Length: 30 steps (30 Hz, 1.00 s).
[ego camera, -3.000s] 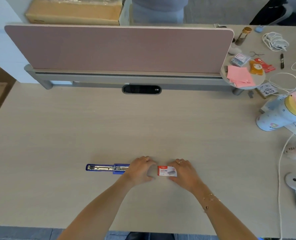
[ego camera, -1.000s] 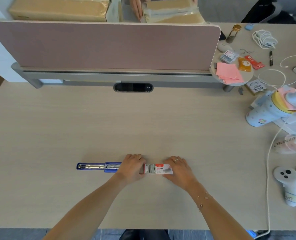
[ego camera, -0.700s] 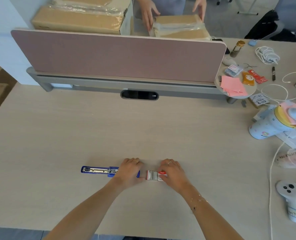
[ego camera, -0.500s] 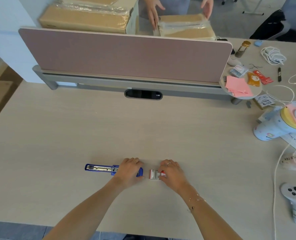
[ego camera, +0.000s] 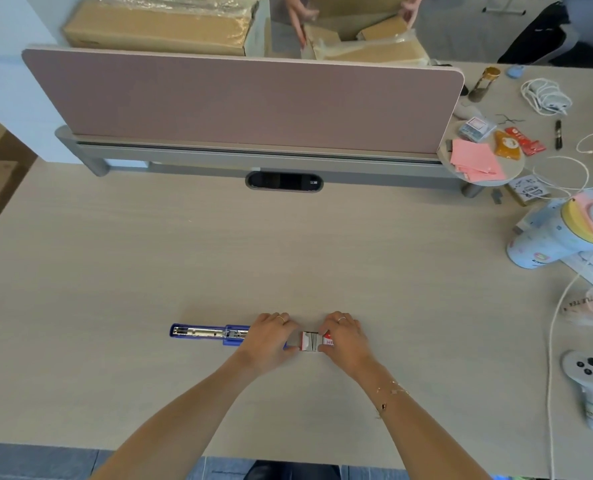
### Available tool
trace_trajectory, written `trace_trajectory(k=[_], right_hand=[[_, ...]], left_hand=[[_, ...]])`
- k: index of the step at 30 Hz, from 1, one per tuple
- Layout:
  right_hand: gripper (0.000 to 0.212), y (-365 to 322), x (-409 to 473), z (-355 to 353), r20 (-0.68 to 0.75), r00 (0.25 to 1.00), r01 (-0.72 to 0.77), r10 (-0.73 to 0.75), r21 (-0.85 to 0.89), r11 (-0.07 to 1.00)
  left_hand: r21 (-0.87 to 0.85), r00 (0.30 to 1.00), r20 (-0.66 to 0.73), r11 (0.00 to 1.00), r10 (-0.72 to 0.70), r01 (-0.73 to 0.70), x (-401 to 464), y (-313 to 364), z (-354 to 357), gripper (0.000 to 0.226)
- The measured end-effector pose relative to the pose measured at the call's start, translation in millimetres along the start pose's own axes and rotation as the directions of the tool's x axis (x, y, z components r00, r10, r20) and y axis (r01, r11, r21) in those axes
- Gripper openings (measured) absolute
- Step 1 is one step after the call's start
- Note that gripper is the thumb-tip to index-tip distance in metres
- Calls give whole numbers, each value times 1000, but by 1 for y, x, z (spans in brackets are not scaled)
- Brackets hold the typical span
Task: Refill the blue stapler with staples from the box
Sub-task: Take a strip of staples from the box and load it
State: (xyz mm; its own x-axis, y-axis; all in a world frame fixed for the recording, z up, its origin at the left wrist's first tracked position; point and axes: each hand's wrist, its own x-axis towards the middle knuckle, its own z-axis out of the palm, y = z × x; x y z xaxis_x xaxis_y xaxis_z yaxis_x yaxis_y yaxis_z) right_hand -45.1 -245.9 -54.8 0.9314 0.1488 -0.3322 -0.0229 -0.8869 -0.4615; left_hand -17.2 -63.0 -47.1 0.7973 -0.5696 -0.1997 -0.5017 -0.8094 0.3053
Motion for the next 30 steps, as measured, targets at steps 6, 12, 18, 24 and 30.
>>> trace_trajectory(k=[6,12,18,24,30], right_hand=[[20,-2,3,-5,49,993,-116,112,90,989],[37,-2,1,-10,114,987,-125,114,102,987],[45,5,-2,-13,149,979,-162,137,171,972],[8,10,-4,-17,125,976,-211,181,308,928],[10,10,-4,-22,166,966,-249,196,420,873]], left_hand=[[-32,1000,-5,999,17,-17,-1,6,3,24],[-78,1000,15,997,3,-2,-1,6,5,22],[-124,1000,12,992,-7,8,3,10,6,18],[-102,999,-2,994,44,-44,7,18,7,15],[-118,999,-36,992,33,-38,11,21,5,15]])
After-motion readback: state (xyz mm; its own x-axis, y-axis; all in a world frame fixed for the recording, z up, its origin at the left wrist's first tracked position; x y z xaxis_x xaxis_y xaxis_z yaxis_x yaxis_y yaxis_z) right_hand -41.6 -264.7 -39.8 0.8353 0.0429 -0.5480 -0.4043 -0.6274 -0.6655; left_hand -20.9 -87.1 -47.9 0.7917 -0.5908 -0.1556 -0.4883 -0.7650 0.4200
